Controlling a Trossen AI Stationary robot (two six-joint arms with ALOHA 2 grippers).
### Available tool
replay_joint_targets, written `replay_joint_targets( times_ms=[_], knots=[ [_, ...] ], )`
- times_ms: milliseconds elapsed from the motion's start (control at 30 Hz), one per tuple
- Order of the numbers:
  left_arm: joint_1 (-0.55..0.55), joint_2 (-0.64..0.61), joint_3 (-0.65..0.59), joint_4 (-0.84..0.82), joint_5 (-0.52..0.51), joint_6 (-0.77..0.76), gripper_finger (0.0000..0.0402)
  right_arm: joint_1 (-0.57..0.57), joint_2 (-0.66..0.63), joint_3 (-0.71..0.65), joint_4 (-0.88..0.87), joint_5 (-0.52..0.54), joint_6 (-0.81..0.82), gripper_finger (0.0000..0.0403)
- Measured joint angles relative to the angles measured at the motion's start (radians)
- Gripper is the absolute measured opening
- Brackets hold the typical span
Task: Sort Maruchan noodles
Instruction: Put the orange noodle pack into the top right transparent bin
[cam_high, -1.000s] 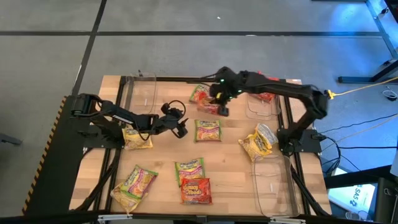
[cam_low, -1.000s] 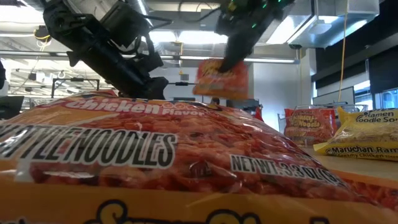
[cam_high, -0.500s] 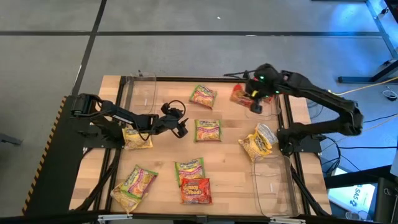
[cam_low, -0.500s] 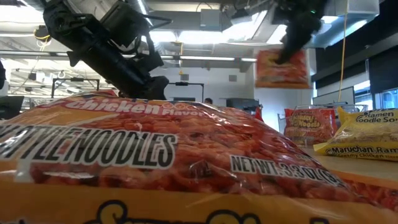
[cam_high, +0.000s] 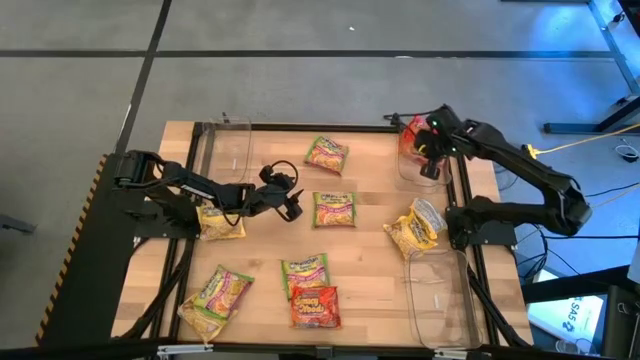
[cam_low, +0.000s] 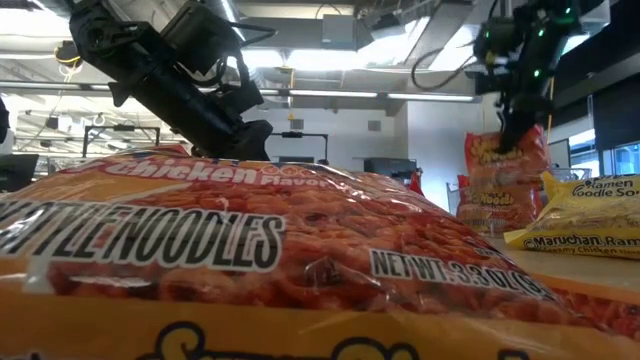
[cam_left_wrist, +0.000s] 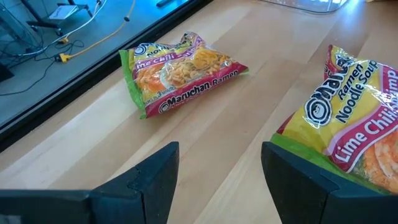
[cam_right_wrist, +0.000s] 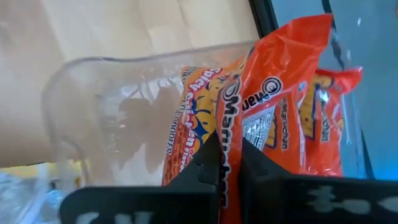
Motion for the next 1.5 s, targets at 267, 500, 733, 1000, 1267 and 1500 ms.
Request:
replay_joint_targets(
  times_ms=[267, 500, 733, 1000, 1267, 1500],
  knots=[
    [0.0, 0.0, 0.0, 0.0, 0.0, 0.003, 0.0222, -0.044, 0.136, -0.035, 0.098, 0.0, 0.003, 0.0],
    [0.0, 0.0, 0.0, 0.0, 0.0, 0.003, 0.0222, -0.043, 0.247, -0.036, 0.105, 0.024, 0.006, 0.0001],
    [0.0, 0.0, 0.0, 0.0, 0.009, 0.002, 0.0222, -0.043, 0.268, -0.036, 0.124, 0.088, 0.027, 0.006],
    [-0.002, 0.0, 0.0, 0.0, 0.02, 0.002, 0.0222, -0.02, 0.267, 0.096, -0.075, 0.172, 0.122, 0.017],
    [-0.059, 0.001, 0.04, -0.008, 0.093, 0.047, 0.0222, 0.178, 0.18, 0.253, -0.297, 0.078, 0.379, 0.0199],
    [-0.201, 0.001, 0.156, -0.215, 0.161, 0.073, 0.0222, 0.515, 0.041, 0.183, -0.135, -0.014, 0.568, 0.02]
  ],
)
